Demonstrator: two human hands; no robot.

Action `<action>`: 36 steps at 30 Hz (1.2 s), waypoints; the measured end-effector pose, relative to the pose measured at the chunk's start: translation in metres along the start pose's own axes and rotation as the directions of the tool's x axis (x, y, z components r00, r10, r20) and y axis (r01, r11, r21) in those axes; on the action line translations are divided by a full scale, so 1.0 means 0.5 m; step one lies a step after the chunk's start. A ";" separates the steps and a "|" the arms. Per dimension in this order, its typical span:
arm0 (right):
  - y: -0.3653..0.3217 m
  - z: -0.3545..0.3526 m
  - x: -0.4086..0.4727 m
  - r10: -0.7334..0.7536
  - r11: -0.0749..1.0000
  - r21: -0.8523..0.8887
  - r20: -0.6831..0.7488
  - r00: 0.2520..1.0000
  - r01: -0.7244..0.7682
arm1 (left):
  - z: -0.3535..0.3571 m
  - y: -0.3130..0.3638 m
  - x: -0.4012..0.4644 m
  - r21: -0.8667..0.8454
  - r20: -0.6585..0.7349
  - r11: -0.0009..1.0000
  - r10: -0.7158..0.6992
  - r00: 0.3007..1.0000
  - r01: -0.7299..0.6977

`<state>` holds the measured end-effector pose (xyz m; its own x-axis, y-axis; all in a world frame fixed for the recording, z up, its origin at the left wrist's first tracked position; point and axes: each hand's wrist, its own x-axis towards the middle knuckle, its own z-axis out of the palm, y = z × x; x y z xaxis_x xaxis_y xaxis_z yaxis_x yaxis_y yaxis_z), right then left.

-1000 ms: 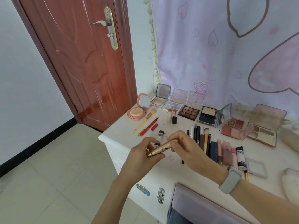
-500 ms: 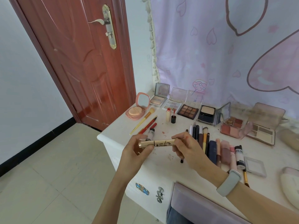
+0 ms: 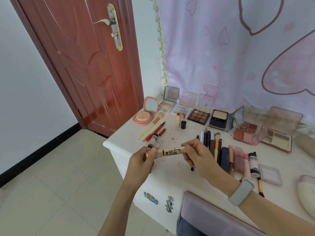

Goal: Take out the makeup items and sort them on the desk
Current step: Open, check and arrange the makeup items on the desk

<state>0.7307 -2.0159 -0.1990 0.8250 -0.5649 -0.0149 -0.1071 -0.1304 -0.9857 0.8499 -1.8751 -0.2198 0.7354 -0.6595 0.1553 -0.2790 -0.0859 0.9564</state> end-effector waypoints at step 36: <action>-0.052 0.041 0.017 0.143 0.900 0.392 0.152 0.978 -0.193 | 0.027 0.024 -0.008 -0.421 -0.006 0.906 -0.038 0.999 0.032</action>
<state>0.7518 -2.0006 -0.1771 0.8760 -0.4469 -0.1811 -0.0379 0.3106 -0.9498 0.8352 -1.8834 -0.2124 0.7493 -0.6512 0.1204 0.0304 0.2155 0.9760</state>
